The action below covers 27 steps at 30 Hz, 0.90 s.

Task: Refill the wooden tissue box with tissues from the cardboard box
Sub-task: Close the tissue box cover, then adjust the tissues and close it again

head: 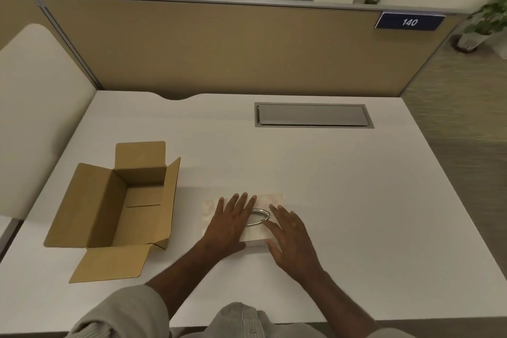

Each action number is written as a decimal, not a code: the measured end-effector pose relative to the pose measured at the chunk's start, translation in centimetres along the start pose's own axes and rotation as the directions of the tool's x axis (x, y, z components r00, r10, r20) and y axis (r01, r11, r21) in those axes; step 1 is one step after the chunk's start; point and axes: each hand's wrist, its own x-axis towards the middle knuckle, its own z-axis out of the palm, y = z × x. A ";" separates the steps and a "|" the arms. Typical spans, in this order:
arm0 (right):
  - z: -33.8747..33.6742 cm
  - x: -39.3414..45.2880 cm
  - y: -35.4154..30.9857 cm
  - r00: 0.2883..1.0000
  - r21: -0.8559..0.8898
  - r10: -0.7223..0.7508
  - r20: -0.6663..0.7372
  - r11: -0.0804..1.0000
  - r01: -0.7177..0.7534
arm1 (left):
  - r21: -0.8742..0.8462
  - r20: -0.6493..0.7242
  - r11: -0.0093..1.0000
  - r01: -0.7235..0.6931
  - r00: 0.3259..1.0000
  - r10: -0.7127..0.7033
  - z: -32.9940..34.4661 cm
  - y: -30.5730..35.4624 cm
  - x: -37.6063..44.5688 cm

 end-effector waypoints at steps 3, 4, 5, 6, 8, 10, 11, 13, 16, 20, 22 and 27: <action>-0.3 0.8 0.3 0.999 0.010 0.019 0.041 1.000 -0.019 | -0.004 0.006 1.000 -0.015 1.000 0.015 -0.8 0.0 0.2; -0.5 0.9 0.4 0.999 0.032 0.033 0.042 0.999 -0.034 | -0.004 0.002 1.000 -0.019 1.000 0.019 -1.0 0.1 0.4; -0.6 1.0 0.6 0.998 0.065 0.052 0.035 0.996 -0.054 | -0.006 -0.005 1.000 -0.025 1.000 0.024 -1.2 0.2 0.5; -0.8 0.9 0.9 0.997 0.103 0.078 0.029 0.991 -0.081 | -0.009 -0.010 0.999 -0.032 0.999 0.032 -1.3 0.4 0.6; -1.1 0.6 1.5 0.989 0.153 0.135 0.051 0.978 -0.142 | -0.011 -0.019 0.999 -0.047 0.999 0.047 -1.1 0.8 0.7; -1.3 0.2 2.3 0.981 0.163 0.156 0.113 0.971 -0.173 | -0.002 -0.032 0.998 -0.063 0.998 0.063 -0.7 1.1 0.7; -1.4 0.0 2.6 0.978 0.154 0.151 0.142 0.973 -0.173 | -0.001 -0.036 0.997 -0.073 0.997 0.073 -0.5 1.3 0.7; -1.6 -0.4 3.3 0.982 0.099 0.116 0.152 0.986 -0.132 | -0.002 -0.044 0.994 -0.106 0.993 0.106 -0.2 1.5 0.9; -1.8 -0.9 3.6 0.994 0.032 0.014 0.112 0.999 -0.018 | 0.008 -0.056 0.986 -0.169 0.984 0.170 -0.3 1.9 1.4; -1.3 -0.7 2.9 0.990 0.093 0.060 0.126 0.993 -0.072 | 0.029 -0.048 0.974 -0.224 0.973 0.225 -0.6 2.3 2.1; -1.4 -0.4 2.8 0.982 0.145 0.138 0.131 0.977 -0.157 | 0.035 -0.040 0.970 -0.242 0.969 0.244 -1.0 2.3 2.5; -3.1 0.0 3.1 0.977 0.291 0.190 -0.094 0.944 -0.155 | -0.003 0.011 0.966 -0.258 0.966 0.258 -2.9 1.5 3.6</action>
